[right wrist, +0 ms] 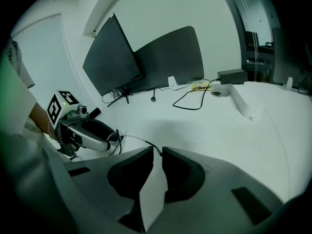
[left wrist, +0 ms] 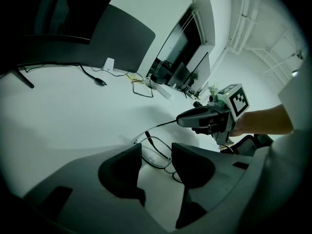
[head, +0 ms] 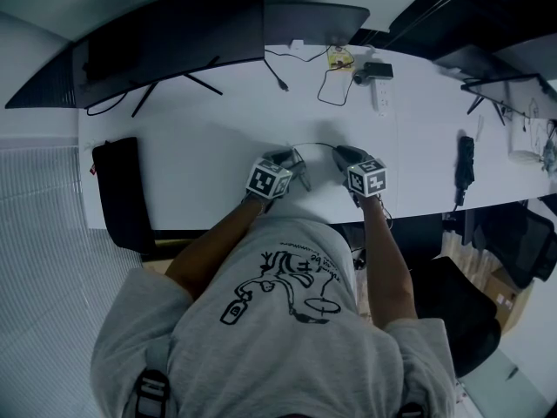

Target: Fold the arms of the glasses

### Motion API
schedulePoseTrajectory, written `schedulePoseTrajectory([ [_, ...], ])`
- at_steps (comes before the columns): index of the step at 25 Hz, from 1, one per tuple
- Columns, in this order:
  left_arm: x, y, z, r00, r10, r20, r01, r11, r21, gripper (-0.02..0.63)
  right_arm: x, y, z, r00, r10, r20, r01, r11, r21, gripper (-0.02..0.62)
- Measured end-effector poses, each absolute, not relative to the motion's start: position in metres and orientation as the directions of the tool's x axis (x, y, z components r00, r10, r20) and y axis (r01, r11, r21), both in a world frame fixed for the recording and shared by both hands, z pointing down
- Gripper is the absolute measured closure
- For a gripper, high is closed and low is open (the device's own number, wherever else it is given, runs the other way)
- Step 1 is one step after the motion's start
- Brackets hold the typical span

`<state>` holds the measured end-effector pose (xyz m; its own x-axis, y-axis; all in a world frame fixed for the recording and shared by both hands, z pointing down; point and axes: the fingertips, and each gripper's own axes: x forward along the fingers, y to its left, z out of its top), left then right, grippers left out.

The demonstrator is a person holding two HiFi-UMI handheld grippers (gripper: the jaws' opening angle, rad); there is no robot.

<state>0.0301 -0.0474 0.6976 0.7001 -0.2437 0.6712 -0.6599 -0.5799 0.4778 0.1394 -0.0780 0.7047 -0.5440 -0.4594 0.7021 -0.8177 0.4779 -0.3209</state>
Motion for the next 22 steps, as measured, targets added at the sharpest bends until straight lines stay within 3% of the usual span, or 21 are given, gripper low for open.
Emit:
schedulePoseTrajectory([
  [22, 0.030, -0.048, 0.697, 0.697, -0.258, 0.669, -0.671, -0.564, 0.481, 0.407, 0.139, -0.061, 0.706, -0.542, -0.452, 0.708, -0.817, 0.478, -0.321, 0.537],
])
